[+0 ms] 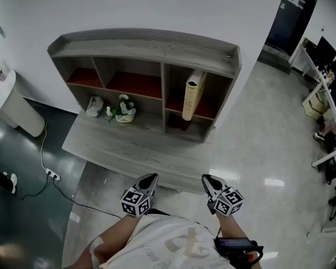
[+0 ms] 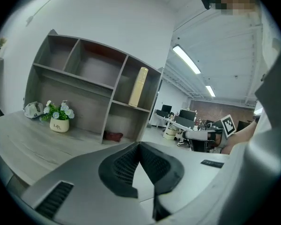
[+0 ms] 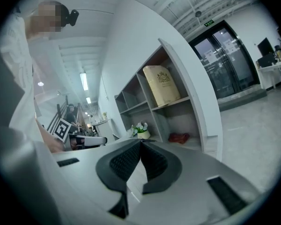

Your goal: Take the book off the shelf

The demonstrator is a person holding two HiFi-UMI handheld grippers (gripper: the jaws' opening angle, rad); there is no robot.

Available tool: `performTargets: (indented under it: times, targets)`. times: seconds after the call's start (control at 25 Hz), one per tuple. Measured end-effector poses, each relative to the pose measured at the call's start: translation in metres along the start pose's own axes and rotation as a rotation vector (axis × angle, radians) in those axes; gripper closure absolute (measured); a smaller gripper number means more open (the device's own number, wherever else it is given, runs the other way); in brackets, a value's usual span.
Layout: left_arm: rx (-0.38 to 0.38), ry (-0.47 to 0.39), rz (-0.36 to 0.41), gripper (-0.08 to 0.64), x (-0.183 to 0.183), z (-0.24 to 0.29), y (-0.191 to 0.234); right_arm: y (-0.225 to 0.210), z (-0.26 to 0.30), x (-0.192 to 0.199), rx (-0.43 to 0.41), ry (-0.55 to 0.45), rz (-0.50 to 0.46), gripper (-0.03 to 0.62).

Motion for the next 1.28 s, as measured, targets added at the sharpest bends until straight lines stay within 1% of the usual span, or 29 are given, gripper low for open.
performTargets:
  times: [0.2,0.36,0.68,0.84,1.08,1.28]
  targets:
    - [0.071,0.009,0.017,0.558,-0.010,0.014,0.033,0.003,0.025,-0.016,0.047,-0.072,0.034,0.588]
    - [0.119,0.014,0.024,0.558,-0.017,0.021,0.059,0.011,0.047,-0.021,0.085,-0.099,0.046,0.588]
    - [0.195,0.017,0.039,0.558,-0.022,0.029,0.112,0.019,0.093,-0.010,0.180,-0.129,0.063,0.586]
    - [0.236,0.032,0.047,0.558,-0.022,0.033,0.138,0.025,0.119,-0.004,0.209,-0.143,0.079,0.586]
    - [0.311,0.045,0.067,0.558,-0.022,0.038,0.163,0.032,0.145,-0.005,0.267,-0.178,0.080,0.586]
    - [0.377,0.055,0.085,0.558,-0.024,0.041,0.180,0.031,0.156,-0.017,0.325,-0.252,0.086,0.586]
Point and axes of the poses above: the fingertips, and each gripper's own axes: z forward along the fingers, y to its left, x out of its underside, the point moved 2 cm from there along -z, backward along the fingers, and after that the axes turned 12 degrees about z, right-handed, at the moved point
